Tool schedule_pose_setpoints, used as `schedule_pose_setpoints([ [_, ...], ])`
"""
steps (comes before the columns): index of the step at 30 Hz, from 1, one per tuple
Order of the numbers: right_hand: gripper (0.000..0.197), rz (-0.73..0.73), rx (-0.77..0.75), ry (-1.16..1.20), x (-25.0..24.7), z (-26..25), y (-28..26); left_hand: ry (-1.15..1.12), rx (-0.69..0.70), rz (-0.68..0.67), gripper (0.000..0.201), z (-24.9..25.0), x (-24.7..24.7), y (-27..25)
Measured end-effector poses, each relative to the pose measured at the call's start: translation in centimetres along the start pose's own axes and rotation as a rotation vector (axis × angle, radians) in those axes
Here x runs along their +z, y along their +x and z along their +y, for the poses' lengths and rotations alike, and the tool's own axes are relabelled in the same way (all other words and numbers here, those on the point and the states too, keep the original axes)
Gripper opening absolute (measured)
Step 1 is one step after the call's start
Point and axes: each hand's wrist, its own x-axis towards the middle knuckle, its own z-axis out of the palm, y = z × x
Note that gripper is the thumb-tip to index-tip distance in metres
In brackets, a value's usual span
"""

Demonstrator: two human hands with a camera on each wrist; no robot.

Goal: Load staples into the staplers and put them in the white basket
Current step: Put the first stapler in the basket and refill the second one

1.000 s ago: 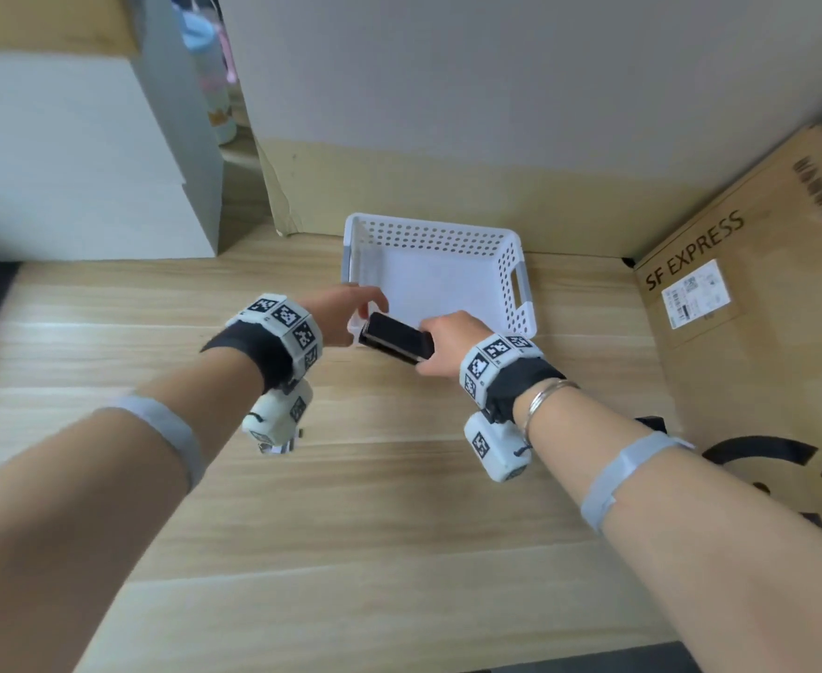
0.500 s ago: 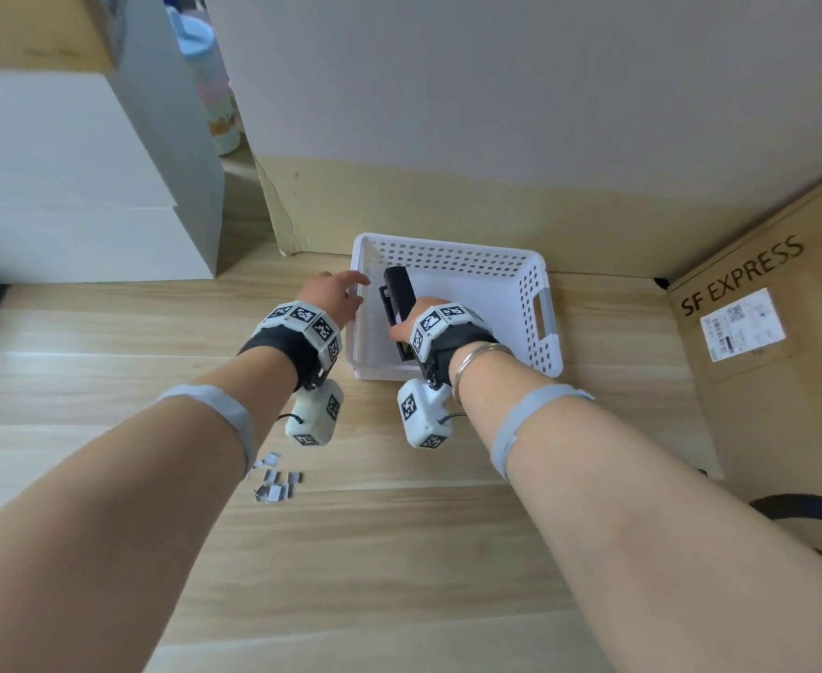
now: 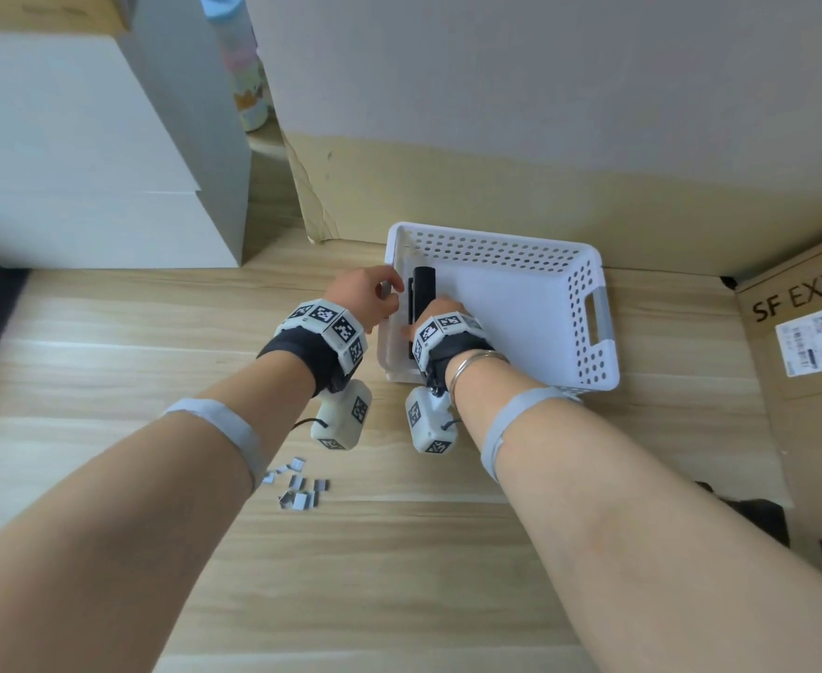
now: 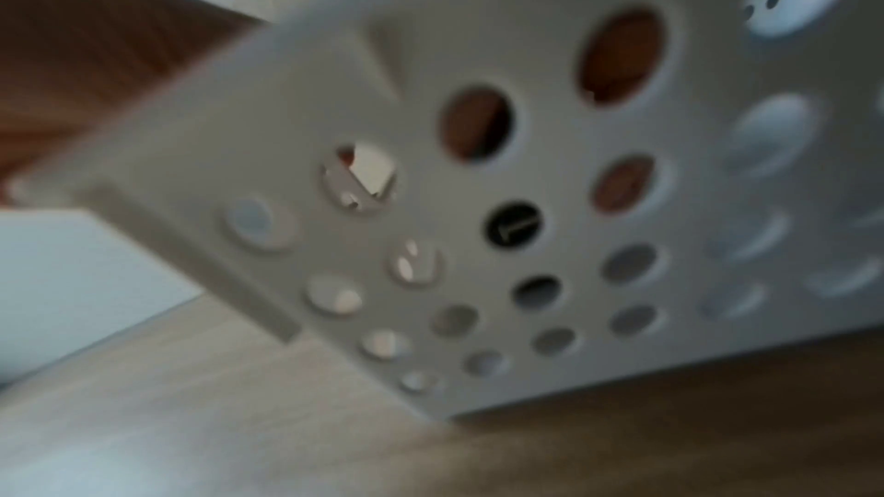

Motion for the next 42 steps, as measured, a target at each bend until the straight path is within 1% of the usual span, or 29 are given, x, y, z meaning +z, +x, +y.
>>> schedule_pose_setpoints([
  [2,0.038,0.036,0.029,0.066,0.4,0.2,0.2,0.010,-0.007,-0.014,0.024,0.1,-0.1,0.0],
  [5,0.035,0.022,0.051,0.146,-0.6,0.4,-0.3,0.054,-0.012,-0.026,0.027,0.5,-0.1,-0.4],
  [7,0.036,0.047,0.060,0.179,-1.5,0.7,-0.9,0.073,-0.014,0.004,0.030,0.8,-0.1,-0.9],
  [9,0.032,0.095,0.058,0.180,-2.8,1.4,-2.0,0.093,0.005,0.054,0.031,1.5,-0.4,-1.7],
  [11,0.030,0.122,0.053,0.187,-3.7,2.5,-3.1,0.102,0.041,0.093,0.027,2.5,-0.6,-2.7],
  [13,0.032,0.173,0.062,0.186,-4.3,3.7,-4.3,0.095,0.078,0.106,0.024,3.8,-0.5,-3.9],
  [16,0.026,0.287,0.088,0.145,-4.2,6.1,-6.6,0.103,0.141,0.080,0.024,5.9,0.9,-6.1],
  [18,0.021,0.329,0.108,0.124,-3.6,8.1,-8.2,0.090,0.174,0.047,0.024,7.0,2.3,-7.7],
  [20,0.023,0.348,0.138,0.112,-2.9,10.3,-9.2,0.073,0.204,0.002,0.025,7.7,3.9,-9.0],
  [22,0.024,0.334,0.187,0.100,-2.1,12.7,-10.0,0.061,0.225,-0.044,0.025,8.0,5.7,-10.1],
  [24,0.022,0.320,0.277,0.071,-1.1,15.3,-11.0,0.061,0.223,-0.089,0.025,8.0,7.4,-11.1],
  [26,0.032,0.288,0.396,-0.007,-0.1,18.2,-12.1,0.083,0.224,-0.145,0.025,7.8,8.9,-12.0],
  [29,0.051,0.181,0.521,-0.077,1.6,22.0,-13.1,0.128,0.234,-0.232,0.027,7.6,10.7,-13.3],
  [32,0.054,0.152,0.577,-0.059,2.6,24.2,-13.7,0.148,0.240,-0.273,0.027,7.1,11.7,-14.0],
  [34,0.056,0.123,0.551,-0.076,2.4,24.8,-14.1,0.163,0.238,-0.309,0.028,6.8,12.1,-14.3],
  [36,0.057,0.097,0.479,-0.111,1.9,24.8,-14.4,0.191,0.241,-0.340,0.028,6.6,12.3,-14.5],
  [37,0.054,0.108,0.428,-0.130,1.8,24.5,-14.5,0.197,0.243,-0.349,0.028,6.5,12.3,-14.4],
  [39,0.045,0.151,0.284,-0.137,1.8,23.2,-14.6,0.200,0.233,-0.361,0.028,6.1,12.1,-14.2],
  [42,0.030,0.117,0.067,-0.093,2.1,20.0,-14.8,0.200,0.194,-0.374,0.032,4.9,11.6,-13.9],
])
